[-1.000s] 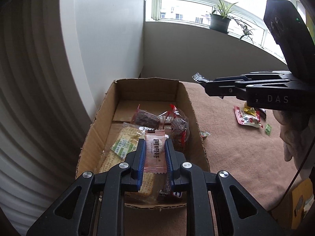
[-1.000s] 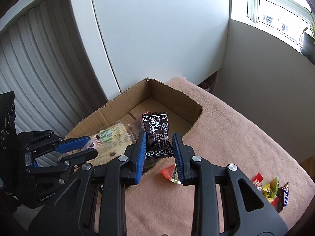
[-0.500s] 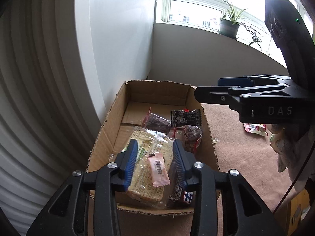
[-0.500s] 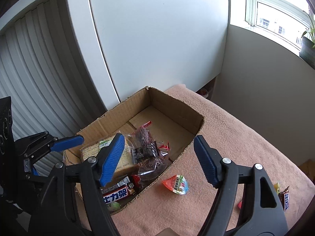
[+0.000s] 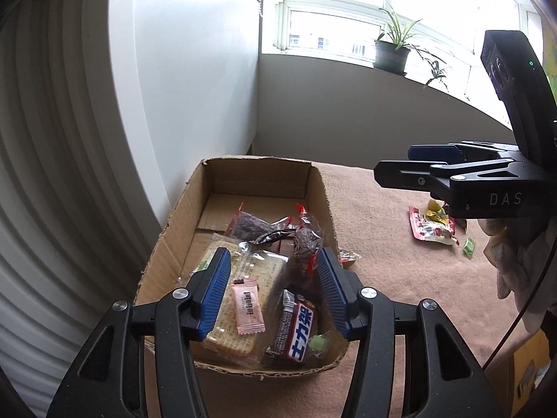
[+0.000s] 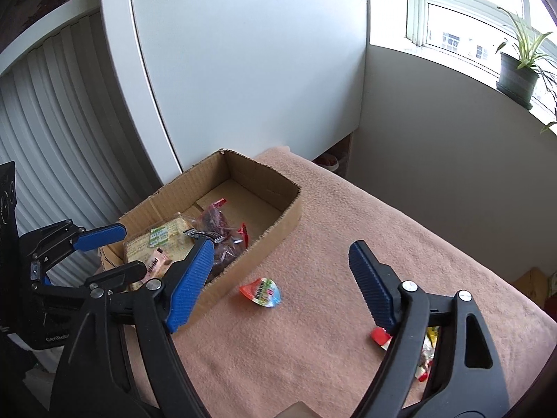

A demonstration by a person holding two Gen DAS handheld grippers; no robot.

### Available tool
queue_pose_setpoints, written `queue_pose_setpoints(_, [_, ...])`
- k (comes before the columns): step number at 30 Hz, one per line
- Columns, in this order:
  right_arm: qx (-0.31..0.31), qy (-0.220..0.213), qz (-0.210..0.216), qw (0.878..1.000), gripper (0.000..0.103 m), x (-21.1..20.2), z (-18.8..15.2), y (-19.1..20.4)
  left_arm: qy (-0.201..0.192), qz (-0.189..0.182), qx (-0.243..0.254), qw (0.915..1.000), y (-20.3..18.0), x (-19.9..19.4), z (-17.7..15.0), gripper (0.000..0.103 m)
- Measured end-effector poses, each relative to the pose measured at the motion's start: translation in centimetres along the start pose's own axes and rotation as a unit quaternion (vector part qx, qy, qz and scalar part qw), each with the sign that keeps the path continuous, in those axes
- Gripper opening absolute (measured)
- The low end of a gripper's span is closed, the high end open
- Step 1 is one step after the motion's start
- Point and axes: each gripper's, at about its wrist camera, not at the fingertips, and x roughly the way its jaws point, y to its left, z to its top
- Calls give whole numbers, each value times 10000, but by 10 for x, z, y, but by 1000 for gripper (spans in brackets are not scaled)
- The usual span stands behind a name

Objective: Organize snacks
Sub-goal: 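Move both grippers back over the snacks on the table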

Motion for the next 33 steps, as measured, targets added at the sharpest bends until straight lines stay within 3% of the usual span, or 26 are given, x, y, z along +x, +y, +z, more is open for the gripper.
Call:
queue_pose_setpoints(9, [459,25,-532,9975,82,-47,-40,-84,35,-447,235,9987,-49,6,2,51])
queue_pose_setpoints(18, [971,285,-879,9910,82,-58,-79,-168,317,-1024,419,9934,-108,31,-1,51])
queue_pose_setpoints(25, [1231,544,-783,9878,82,-38,-101,-209,609,-1226,434,9896,-139,60,1,51])
queue_pose_setpoints(29, [1197,715,-616,9883,72,-21,-110,-216,703,-1276,383,9886,-150,78,12,51])
queue_pose_setpoints(33, [1154,840,-501,9885,70,-4,-113,-219,757,-1518,276,9851,-167,96,27,51])
